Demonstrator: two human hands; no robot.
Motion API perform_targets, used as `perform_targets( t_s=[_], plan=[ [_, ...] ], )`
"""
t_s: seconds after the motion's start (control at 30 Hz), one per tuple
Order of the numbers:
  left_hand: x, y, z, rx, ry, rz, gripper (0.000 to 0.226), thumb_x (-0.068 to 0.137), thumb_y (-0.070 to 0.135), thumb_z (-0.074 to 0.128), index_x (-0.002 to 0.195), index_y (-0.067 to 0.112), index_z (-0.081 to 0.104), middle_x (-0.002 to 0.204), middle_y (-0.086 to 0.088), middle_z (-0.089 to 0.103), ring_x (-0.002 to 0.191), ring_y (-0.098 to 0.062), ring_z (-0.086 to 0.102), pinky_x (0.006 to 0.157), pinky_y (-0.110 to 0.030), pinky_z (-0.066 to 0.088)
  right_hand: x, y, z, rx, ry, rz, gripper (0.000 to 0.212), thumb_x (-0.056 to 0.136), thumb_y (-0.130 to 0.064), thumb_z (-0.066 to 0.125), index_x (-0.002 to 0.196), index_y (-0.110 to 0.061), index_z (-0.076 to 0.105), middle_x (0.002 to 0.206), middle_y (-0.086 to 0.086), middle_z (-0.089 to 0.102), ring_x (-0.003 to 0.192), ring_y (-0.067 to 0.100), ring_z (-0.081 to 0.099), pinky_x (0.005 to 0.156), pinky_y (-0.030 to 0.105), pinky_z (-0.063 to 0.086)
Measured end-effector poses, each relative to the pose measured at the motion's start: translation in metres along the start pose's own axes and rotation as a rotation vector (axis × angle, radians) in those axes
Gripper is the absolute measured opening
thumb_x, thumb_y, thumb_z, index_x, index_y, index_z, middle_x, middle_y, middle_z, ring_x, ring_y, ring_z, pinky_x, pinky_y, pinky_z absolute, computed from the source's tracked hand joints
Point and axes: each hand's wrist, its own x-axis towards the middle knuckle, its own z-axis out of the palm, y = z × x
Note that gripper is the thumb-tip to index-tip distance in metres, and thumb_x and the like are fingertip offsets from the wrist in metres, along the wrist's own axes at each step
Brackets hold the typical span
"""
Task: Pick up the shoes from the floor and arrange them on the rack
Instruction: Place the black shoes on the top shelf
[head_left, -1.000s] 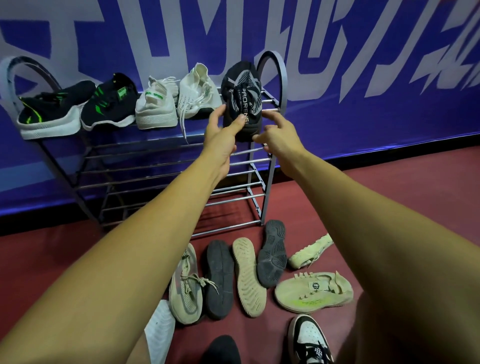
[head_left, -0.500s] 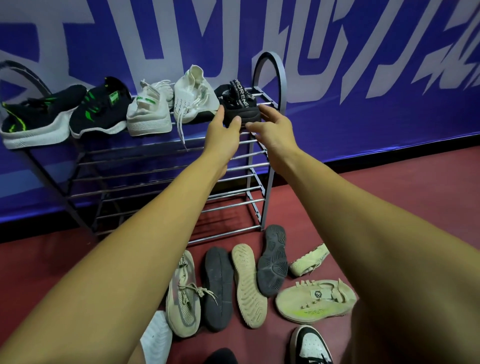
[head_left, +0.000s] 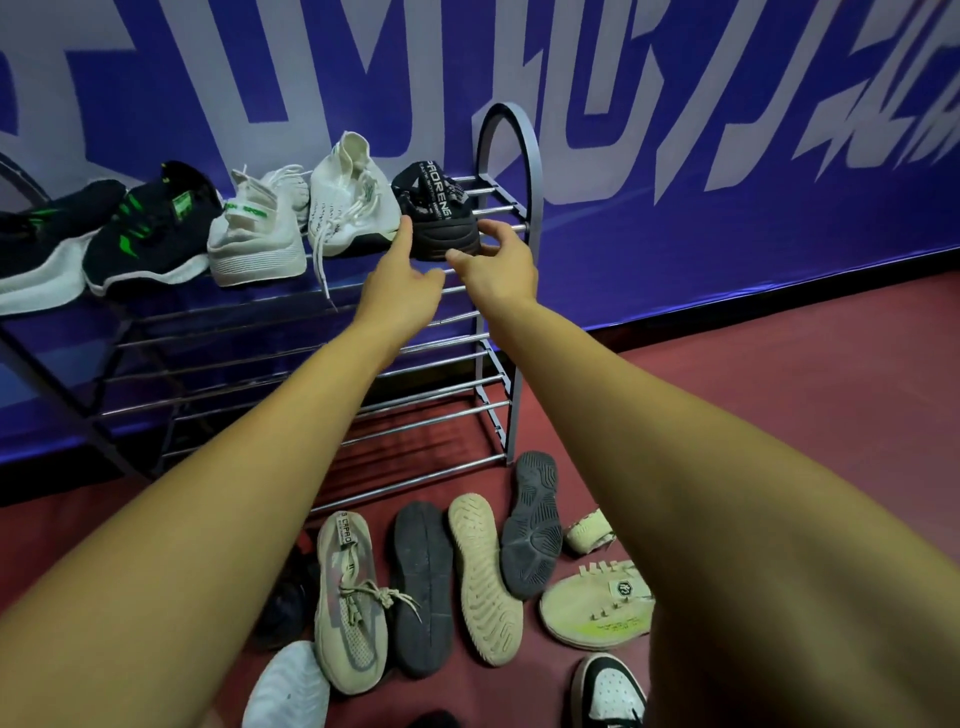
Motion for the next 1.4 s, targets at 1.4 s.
perform_targets(
  t_s=[1.4],
  plan=[
    [-0.303,-0.290,0.046,0.639,-0.935,-0.479,0.045,0.090,0.022,0.059,0.133,0.013,0.049,0.131,-0.011,0.058,0.115,-0.030,0.056,0.094,-0.036,0.046,-0.280,0.284,0.019,-1.056,-1.073,0.420,0.063,0.082,-0.042,0.074,0.129,-0.004,0.056,0.127,0.015,0.061,0.113,0.032,0.060,0.088,0.035,0.051]
  ],
)
